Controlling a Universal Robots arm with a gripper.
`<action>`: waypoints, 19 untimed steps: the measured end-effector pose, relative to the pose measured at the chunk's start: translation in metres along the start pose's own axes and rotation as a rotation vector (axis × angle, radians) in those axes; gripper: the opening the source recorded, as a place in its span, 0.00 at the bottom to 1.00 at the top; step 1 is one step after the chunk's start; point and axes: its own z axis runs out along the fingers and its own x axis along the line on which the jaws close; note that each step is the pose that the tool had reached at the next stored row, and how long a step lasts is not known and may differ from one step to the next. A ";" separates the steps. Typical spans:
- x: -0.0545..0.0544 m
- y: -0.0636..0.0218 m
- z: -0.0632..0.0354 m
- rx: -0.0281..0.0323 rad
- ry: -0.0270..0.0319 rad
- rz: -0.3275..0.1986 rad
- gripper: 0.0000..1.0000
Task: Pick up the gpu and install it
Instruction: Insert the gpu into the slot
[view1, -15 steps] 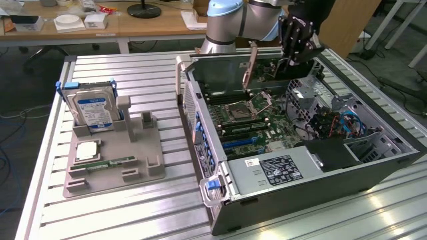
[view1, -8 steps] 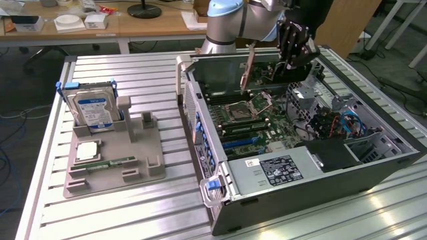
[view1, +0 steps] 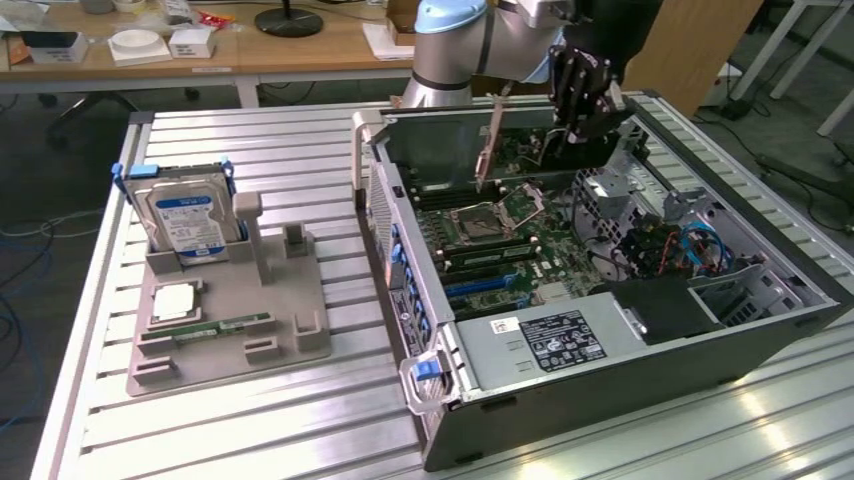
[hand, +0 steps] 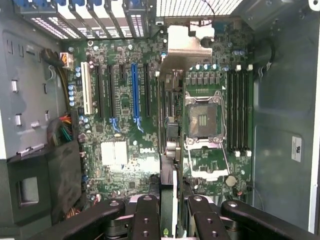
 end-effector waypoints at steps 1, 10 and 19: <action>0.000 0.0022 0.0005 0.0000 0.0000 -0.001 0.26; 0.001 0.0137 0.0105 0.0020 -0.0007 -0.011 0.26; 0.002 0.0283 0.0166 0.0017 -0.0017 -0.030 0.26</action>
